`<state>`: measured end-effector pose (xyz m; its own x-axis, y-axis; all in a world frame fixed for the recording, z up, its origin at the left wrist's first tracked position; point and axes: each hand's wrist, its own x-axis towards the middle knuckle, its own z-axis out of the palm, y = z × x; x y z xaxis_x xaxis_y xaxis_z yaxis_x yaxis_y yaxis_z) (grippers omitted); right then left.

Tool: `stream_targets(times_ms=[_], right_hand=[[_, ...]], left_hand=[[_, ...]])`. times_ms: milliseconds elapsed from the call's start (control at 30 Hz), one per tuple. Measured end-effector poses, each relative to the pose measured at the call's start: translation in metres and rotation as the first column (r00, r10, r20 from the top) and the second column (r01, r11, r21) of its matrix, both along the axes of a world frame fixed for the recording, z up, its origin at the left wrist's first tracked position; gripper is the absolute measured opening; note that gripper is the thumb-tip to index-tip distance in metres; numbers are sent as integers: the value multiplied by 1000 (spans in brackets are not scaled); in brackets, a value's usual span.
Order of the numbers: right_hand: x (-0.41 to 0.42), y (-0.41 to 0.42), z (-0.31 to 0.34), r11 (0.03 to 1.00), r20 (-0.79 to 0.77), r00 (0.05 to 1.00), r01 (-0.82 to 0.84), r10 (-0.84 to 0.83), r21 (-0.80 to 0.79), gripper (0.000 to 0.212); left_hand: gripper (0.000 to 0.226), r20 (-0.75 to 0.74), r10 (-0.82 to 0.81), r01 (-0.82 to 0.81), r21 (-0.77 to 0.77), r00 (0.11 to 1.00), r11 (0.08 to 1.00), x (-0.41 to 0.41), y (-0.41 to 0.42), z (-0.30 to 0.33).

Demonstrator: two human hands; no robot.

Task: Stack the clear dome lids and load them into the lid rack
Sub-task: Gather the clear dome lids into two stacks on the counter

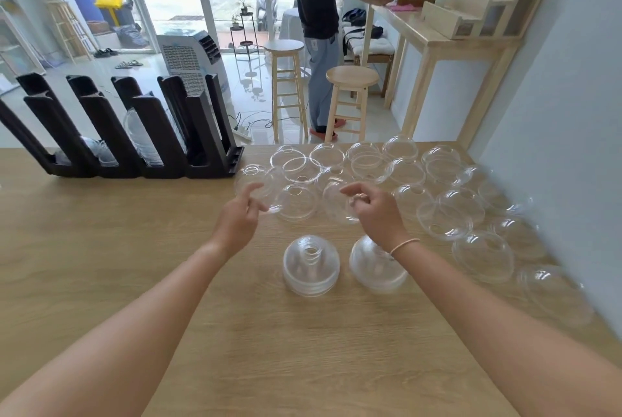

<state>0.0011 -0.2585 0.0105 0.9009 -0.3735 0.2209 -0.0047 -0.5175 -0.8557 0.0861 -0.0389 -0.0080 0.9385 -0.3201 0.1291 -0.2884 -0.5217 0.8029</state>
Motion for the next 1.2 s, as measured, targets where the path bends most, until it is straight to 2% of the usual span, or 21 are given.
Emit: stream_targets(times_ms=[67, 133, 200, 333, 433, 500, 633, 733, 867, 933, 1000, 1067, 1200], right_hand=[[-11, -6, 9, 956, 11, 997, 66, -72, 284, 37], [-23, -15, 15, 845, -20, 994, 104, -110, 525, 36], [-37, -22, 18, 716, -63, 990, 136, -128, 684, 33], [-62, -36, 5, 486, -168, 974, 221, -152, 845, 34], [-74, -44, -10, 419, -233, 959, 281, -161, 864, 29], [-79, -48, -18, 448, -274, 946, 323, -172, 834, 28], [-85, -52, -35, 606, -337, 920, 386, -199, 695, 28], [-89, -53, -43, 723, -360, 906, 402, -224, 562, 24], [-93, -50, -50, 816, -386, 883, 420, -266, 398, 26], [-94, -49, -51, 874, -377, 874, 415, -307, 251, 29], [-93, -47, -48, 928, -319, 897, 357, -307, 111, 35], [-93, -42, -44, 968, -262, 934, 251, -241, 4, 42], [-92, -33, -47, 981, -266, 961, 25, -76, -193, 55]], left_hand=[[39, -98, -10, -4, -142, 995, 990, -8, -8, 11], [41, -213, -12, -51, -288, 977, 956, -14, -15, 20], [41, -325, -31, -105, -391, 945, 914, -23, -21, 27], [38, -516, -68, -175, -407, 854, 896, -40, -26, 25], [32, -615, -50, -217, -352, 787, 910, -52, -26, 16], [29, -656, -34, -239, -322, 754, 916, -57, -25, 9], [27, -688, -31, -200, -253, 725, 946, -64, -20, 0], [29, -674, -19, -140, -181, 738, 974, -68, -17, -5], [20, -627, 40, -122, -88, 778, 989, -72, -17, -12], [32, -524, 121, -129, 22, 843, 991, -69, -16, -18], [41, -317, 133, -88, 152, 939, 984, -64, -15, -22], [46, -134, 50, -20, 216, 990, 976, -64, -16, -23], [59, 7, -218, 207, 290, 976, 934, -72, -23, -20]])
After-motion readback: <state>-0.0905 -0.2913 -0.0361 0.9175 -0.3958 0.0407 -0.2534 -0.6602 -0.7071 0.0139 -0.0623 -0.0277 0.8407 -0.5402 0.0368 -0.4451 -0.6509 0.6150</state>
